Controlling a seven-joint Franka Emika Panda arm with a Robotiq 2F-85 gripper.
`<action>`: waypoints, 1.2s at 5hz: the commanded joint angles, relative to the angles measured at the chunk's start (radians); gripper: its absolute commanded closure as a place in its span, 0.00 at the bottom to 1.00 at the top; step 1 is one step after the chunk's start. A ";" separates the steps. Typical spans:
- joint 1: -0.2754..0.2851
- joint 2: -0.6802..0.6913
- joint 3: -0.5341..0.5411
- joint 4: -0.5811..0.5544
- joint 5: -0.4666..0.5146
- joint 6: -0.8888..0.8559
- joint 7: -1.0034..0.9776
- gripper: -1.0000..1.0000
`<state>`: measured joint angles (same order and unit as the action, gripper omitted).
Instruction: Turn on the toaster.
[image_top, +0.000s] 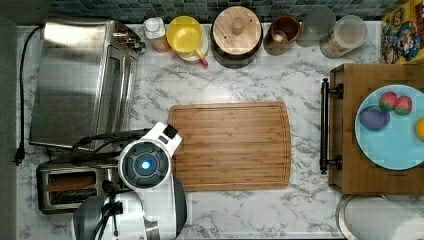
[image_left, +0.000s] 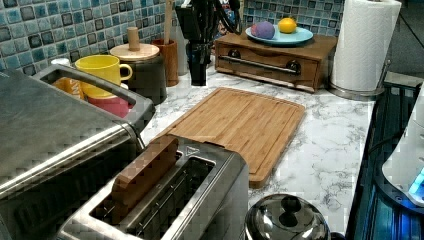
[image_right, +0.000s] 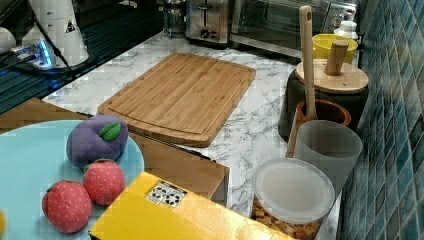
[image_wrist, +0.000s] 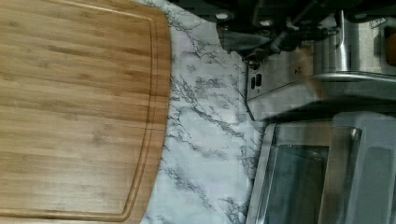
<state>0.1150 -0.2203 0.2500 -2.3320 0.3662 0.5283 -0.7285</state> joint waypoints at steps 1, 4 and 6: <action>0.074 -0.013 0.059 -0.062 0.055 -0.021 -0.008 1.00; 0.148 0.014 0.058 -0.064 0.025 0.027 0.138 1.00; 0.104 0.052 0.118 -0.072 0.008 0.109 0.197 1.00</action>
<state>0.2191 -0.2001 0.3669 -2.4004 0.3972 0.6475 -0.6104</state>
